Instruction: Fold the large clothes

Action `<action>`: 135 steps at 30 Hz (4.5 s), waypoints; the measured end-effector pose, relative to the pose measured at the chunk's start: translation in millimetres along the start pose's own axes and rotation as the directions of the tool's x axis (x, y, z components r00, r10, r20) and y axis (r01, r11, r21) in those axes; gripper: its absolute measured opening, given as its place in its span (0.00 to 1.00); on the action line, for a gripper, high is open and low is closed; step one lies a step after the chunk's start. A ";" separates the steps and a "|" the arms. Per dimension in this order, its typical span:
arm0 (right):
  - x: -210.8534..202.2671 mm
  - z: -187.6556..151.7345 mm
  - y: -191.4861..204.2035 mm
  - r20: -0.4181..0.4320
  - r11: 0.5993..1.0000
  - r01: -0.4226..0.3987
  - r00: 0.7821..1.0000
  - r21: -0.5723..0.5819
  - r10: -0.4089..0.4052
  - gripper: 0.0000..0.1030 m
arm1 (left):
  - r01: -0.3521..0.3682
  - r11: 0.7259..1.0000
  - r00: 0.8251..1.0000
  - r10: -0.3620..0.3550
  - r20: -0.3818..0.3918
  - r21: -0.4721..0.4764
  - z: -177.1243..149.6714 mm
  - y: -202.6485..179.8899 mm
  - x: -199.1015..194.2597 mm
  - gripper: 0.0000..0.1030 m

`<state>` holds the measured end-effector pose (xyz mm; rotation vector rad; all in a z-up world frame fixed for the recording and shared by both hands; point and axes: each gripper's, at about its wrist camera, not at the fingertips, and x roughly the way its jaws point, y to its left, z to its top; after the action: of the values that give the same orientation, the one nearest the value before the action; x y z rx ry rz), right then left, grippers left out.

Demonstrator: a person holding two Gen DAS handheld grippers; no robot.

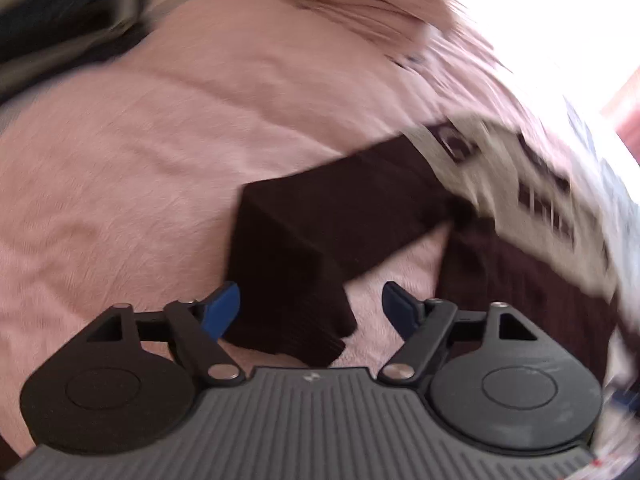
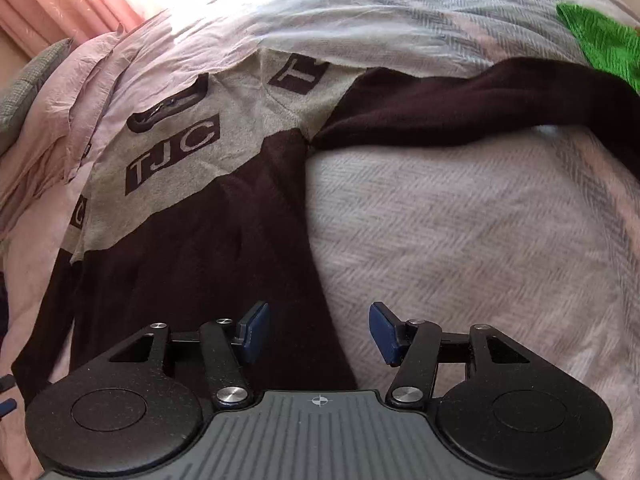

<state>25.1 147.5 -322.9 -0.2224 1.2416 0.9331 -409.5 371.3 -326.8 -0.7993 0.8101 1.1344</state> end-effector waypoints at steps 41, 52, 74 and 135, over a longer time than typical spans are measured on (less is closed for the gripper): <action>-42.2 -74.5 -37.4 0.026 0.979 0.054 0.998 0.196 -0.060 0.51 | -0.318 0.933 0.943 0.330 0.048 -0.172 23.3 181.0 47.0 0.15; -61.8 -118.9 -97.9 -0.014 0.938 -0.178 0.981 0.296 0.191 0.51 | 0.158 0.956 0.978 -0.187 -0.095 -0.248 -86.0 85.8 -48.7 0.37; -24.9 -140.3 -90.0 -0.091 0.891 -0.398 0.901 0.218 0.425 0.51 | 0.125 0.982 0.987 -0.138 -0.086 -0.140 -147.1 5.8 -38.8 0.18; -134.0 97.9 -364.5 0.169 0.842 -0.203 0.976 0.500 0.135 0.04 | -0.014 0.992 0.991 0.031 -0.129 0.125 -94.4 -255.7 -3.3 0.32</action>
<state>349.0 -85.9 -290.4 0.3762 1.3602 0.7168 -176.6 230.0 -336.4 -0.7684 0.9918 1.0486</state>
